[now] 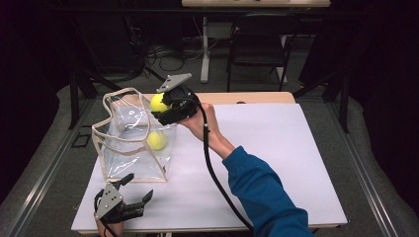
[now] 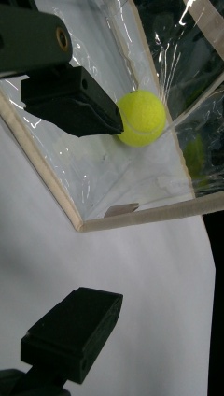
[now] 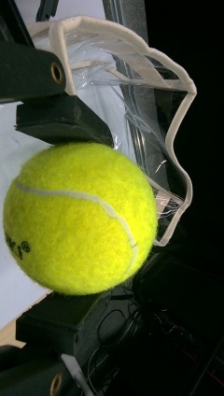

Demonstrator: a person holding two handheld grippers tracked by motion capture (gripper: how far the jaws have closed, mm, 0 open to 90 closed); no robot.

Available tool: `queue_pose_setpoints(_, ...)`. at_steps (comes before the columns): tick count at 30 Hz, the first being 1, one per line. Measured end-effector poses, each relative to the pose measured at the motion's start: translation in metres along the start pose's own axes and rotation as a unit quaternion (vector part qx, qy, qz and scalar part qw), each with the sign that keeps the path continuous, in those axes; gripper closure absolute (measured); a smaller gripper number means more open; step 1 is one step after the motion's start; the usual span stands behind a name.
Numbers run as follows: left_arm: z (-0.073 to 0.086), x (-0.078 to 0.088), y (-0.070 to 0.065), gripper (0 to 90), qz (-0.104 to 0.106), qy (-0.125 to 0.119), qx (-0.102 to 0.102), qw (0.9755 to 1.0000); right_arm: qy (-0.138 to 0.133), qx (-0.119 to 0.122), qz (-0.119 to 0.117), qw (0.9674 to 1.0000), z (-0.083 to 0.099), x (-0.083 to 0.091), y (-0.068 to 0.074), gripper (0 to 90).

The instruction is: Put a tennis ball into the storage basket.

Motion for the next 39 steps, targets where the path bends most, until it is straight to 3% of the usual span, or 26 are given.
queue_pose_setpoints(39, 0.0, 0.001, 0.0, 16.0, 0.0, -0.001, 0.001, 1.0, -0.023, 0.012, -0.009, 0.9996, -0.022, -0.01, 0.012, 25.9)
Point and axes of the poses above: each handheld gripper's, and its own axes: x roughly backward along the jaws, z roughly out of its underside, y roughly to its left, the point moved 4 cm from there along -x, roughly forward along the jaws, and after that the axes turned 12 degrees about z, right-handed, at the moved point
